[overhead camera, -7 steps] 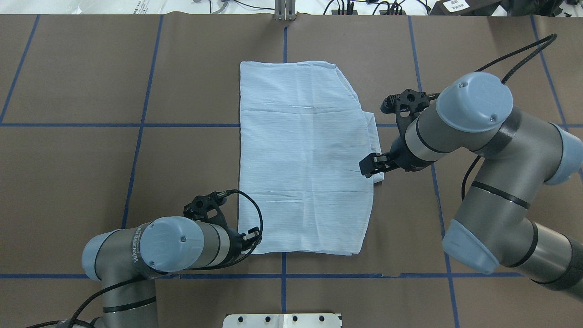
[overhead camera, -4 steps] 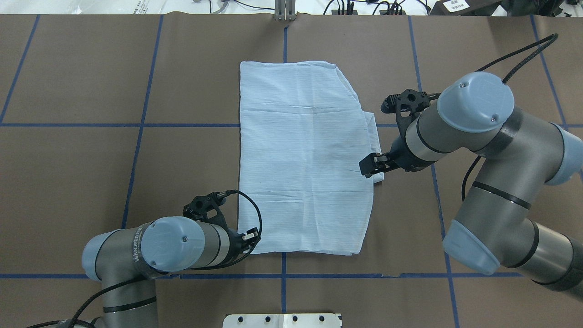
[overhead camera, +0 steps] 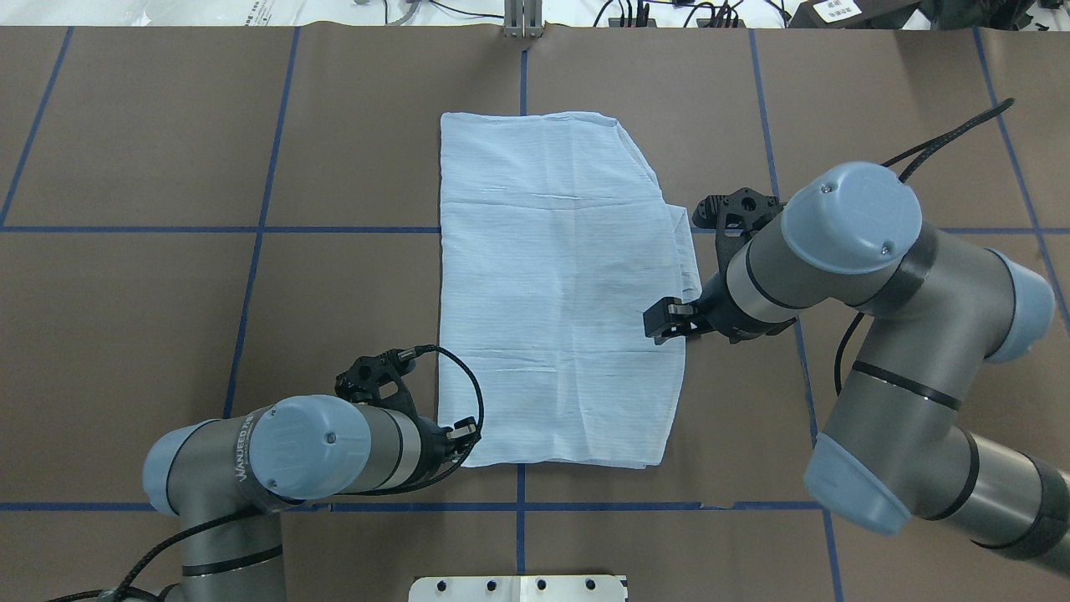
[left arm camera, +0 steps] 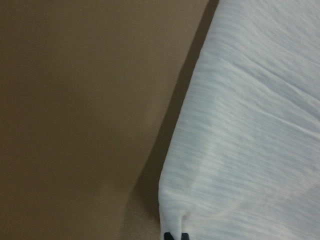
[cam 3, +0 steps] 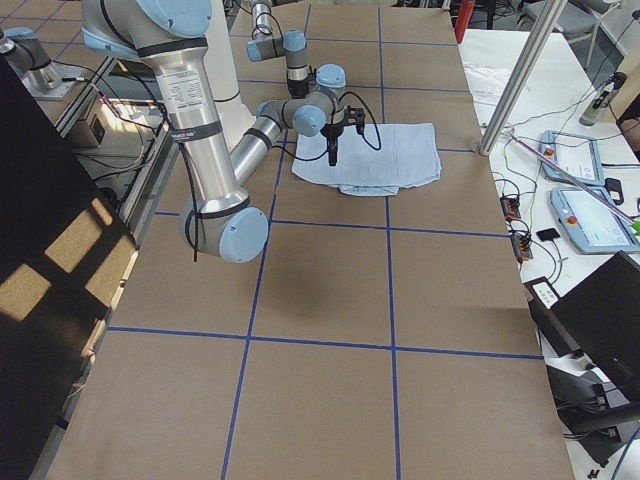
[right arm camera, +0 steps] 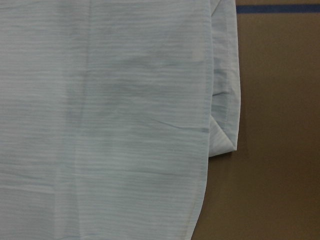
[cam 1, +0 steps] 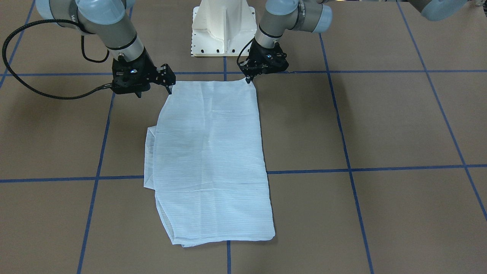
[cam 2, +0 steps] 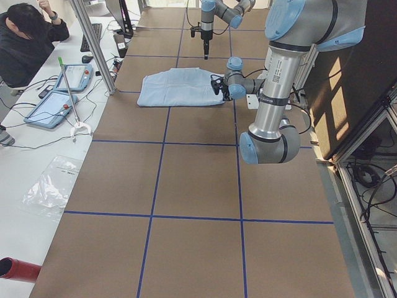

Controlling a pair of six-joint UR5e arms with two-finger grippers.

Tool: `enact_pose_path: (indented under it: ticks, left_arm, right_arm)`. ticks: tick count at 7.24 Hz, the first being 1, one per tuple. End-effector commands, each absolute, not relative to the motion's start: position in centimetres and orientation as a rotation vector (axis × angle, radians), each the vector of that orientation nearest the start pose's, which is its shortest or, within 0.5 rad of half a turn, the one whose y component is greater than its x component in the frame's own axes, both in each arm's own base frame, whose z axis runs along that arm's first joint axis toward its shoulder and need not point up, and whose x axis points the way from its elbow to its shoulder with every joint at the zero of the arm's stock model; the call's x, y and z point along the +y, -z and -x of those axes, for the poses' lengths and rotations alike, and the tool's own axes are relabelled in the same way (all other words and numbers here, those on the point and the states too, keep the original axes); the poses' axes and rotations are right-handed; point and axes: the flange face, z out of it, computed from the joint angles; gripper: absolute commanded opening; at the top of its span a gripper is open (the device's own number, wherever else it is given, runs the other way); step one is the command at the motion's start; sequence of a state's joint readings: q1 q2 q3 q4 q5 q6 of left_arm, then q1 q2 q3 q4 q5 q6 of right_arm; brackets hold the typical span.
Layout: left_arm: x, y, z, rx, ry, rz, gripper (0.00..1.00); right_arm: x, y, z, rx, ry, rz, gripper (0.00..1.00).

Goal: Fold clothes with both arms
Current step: 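Lower the right gripper to the shirt's near edge beside the left gripper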

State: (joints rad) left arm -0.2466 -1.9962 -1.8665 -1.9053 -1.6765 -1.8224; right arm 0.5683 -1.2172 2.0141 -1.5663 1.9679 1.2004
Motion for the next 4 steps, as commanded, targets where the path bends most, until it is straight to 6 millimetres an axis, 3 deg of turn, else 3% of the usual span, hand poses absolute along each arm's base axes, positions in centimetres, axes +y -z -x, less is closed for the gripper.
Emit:
enact_pose_path:
  ticks: [1, 3, 4]
  left_arm:
    - [-26.6, -24.8, -55.4, 1.072, 0.393, 0.1, 0.0]
    - [-26.7, -24.6, -55.3, 1.079, 0.391, 0.1, 0.0]
    - [-26.6, -24.6, -55.3, 1.079, 0.39, 0.101, 0.0]
  right_arm:
    - [-32.9, -26.7, 46.8, -0.846, -0.217, 0.019, 1.0]
    - [-27.4, -26.4, 50.9, -0.835, -0.393, 0.085, 1.0]
    - [-25.7, -26.7, 52.2, -0.825, -0.466, 0.098, 1.0]
